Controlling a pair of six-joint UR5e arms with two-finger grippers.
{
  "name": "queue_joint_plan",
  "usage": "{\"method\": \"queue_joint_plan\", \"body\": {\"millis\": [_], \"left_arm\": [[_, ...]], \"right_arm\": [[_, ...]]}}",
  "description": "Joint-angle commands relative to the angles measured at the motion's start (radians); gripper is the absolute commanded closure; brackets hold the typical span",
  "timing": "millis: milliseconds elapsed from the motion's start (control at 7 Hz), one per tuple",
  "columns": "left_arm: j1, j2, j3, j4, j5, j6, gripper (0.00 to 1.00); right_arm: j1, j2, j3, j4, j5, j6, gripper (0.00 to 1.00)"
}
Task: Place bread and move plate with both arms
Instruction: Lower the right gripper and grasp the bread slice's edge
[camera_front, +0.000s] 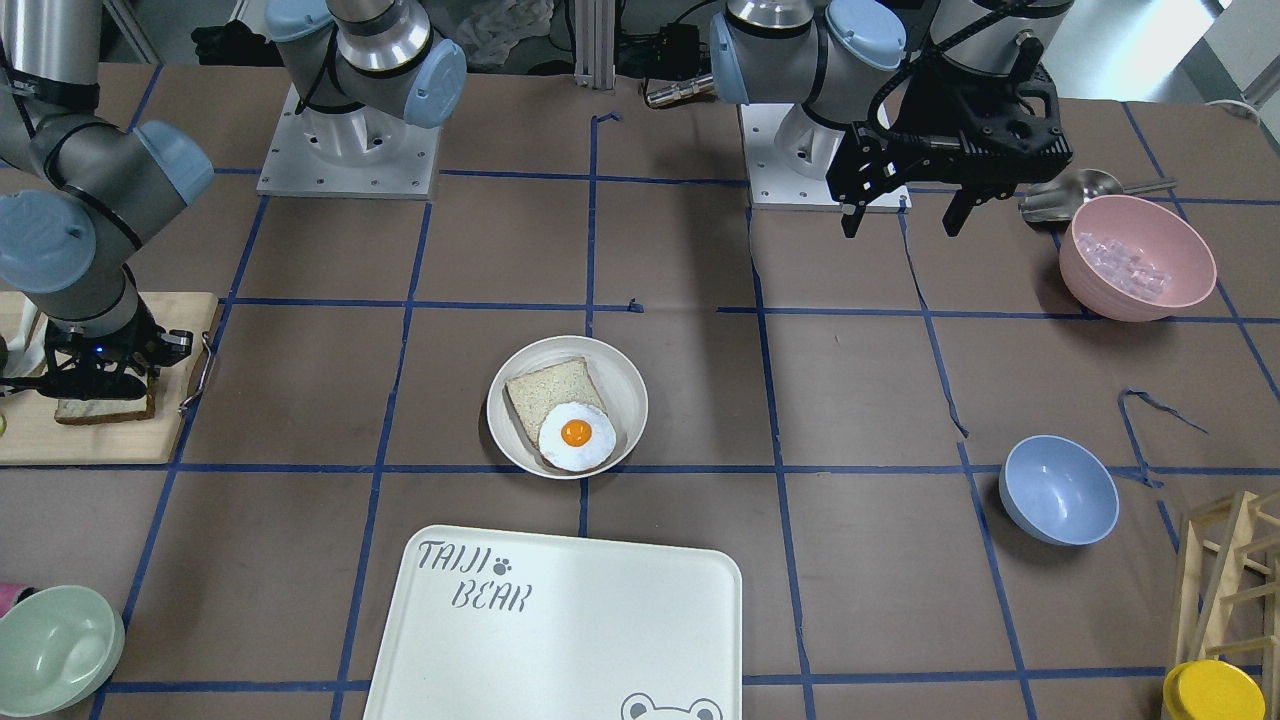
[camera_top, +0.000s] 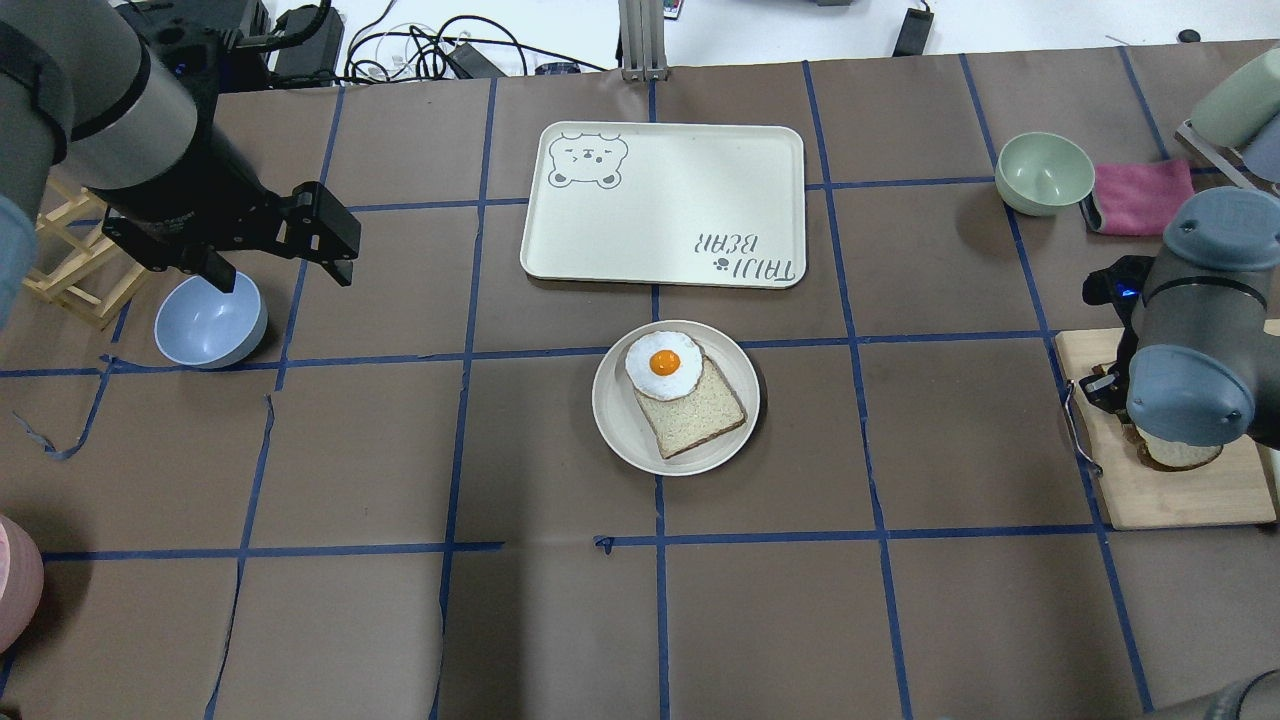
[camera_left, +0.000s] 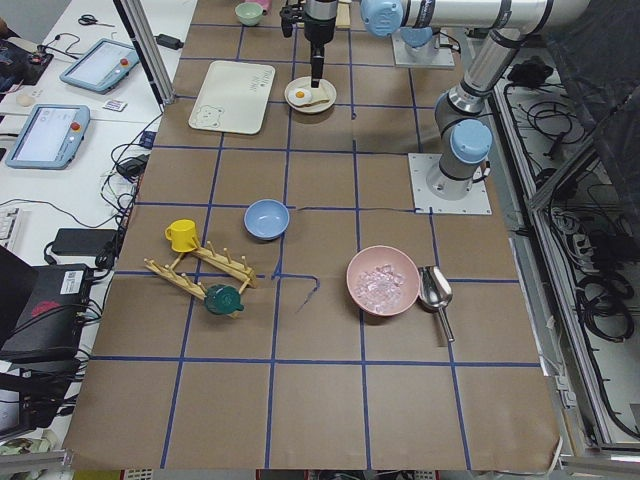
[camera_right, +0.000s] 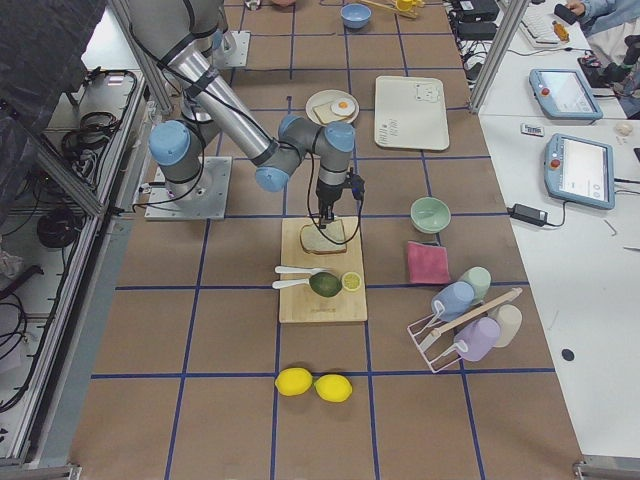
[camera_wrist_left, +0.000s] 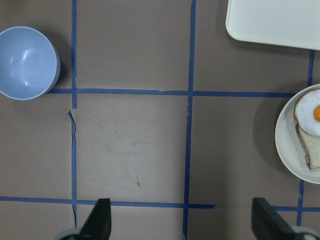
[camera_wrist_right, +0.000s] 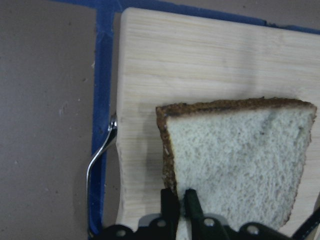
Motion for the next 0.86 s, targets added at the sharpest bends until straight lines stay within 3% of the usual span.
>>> {"method": "queue_joint_plan", "body": {"millis": [0,714], "left_arm": [[0.000,-0.001,-0.001,0.002,0.000,0.000,0.00],[0.000,0.001,-0.001,0.000,0.000,0.000,0.00]], "right_arm": [[0.000,0.000,-0.002,-0.004,0.002,0.000,1.00],[0.012,-0.054,-0.041,0.001,-0.007,0.021,1.00]]}}
